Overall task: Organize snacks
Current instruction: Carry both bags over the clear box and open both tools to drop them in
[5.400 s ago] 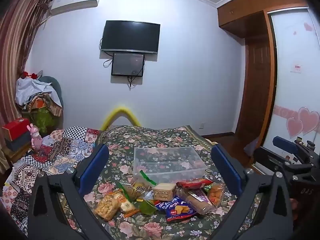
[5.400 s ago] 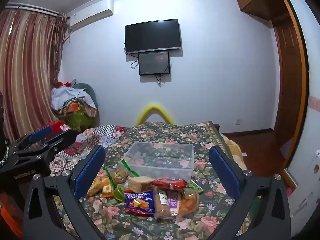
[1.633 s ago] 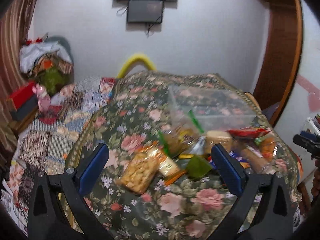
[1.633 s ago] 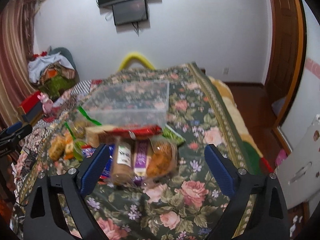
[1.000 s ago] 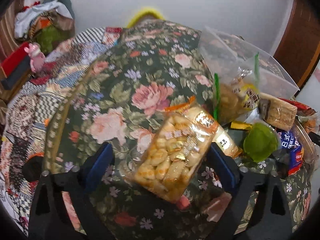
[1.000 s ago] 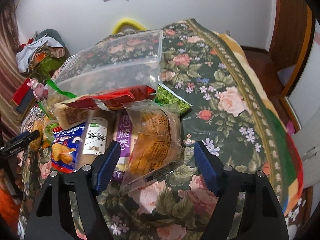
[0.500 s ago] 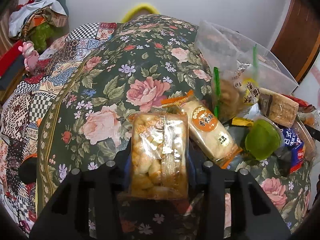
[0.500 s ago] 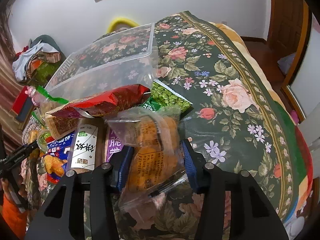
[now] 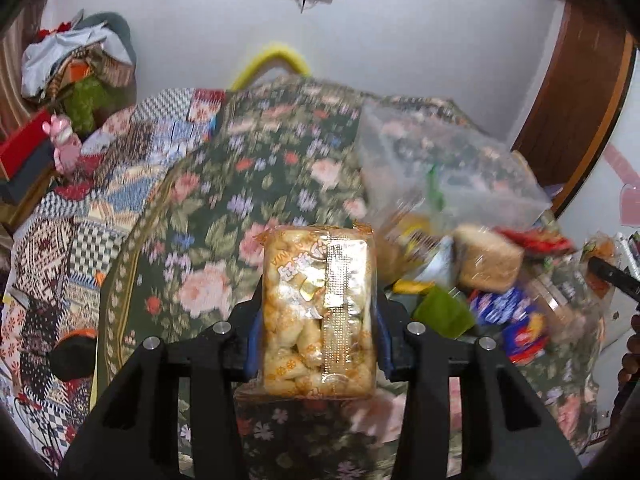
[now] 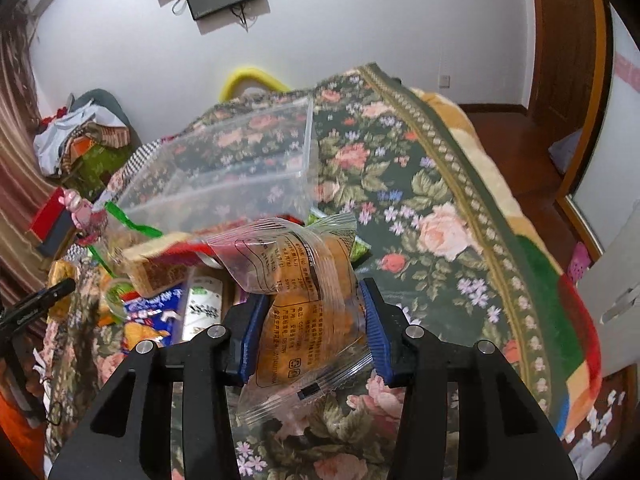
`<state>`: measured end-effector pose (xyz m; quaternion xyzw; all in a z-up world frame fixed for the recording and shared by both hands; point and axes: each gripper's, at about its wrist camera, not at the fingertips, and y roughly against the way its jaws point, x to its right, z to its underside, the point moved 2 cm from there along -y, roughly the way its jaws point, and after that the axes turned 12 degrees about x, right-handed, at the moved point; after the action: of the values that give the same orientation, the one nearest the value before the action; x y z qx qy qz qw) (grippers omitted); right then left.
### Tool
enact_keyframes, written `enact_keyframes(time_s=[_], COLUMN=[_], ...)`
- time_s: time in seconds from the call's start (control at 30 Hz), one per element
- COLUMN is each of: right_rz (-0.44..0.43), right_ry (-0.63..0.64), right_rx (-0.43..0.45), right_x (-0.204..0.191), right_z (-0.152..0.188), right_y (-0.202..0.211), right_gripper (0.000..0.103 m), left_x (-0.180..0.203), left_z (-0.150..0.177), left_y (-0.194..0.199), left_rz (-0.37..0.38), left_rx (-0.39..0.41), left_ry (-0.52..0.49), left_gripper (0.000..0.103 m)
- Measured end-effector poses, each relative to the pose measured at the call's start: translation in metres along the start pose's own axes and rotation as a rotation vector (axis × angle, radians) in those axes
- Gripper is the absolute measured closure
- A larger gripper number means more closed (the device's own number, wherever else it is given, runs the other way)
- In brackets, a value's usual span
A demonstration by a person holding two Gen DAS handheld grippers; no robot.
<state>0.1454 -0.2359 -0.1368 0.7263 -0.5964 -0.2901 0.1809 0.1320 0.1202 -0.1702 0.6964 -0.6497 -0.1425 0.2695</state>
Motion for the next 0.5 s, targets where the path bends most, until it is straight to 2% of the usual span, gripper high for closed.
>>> enact_keyframes(time_s=[0.27,0.5], right_rz=[-0.032,-0.066], right_ry=[0.021,0.057], right_rx=[0.093,0.164], right_x=[-0.011,-0.025], right_z=[-0.027,-0.051], right_y=[0.018,0.018], right_gripper=[0.061,0.061], left_x=[0.032,0.060], left_z=[-0.046,-0.077], left_y=[0.010,0.006], left_rz=[0.061,0.092], left_rx=[0.096,0.138], left_ry=[-0.007,-0.032], left_gripper=[0.059,0.059])
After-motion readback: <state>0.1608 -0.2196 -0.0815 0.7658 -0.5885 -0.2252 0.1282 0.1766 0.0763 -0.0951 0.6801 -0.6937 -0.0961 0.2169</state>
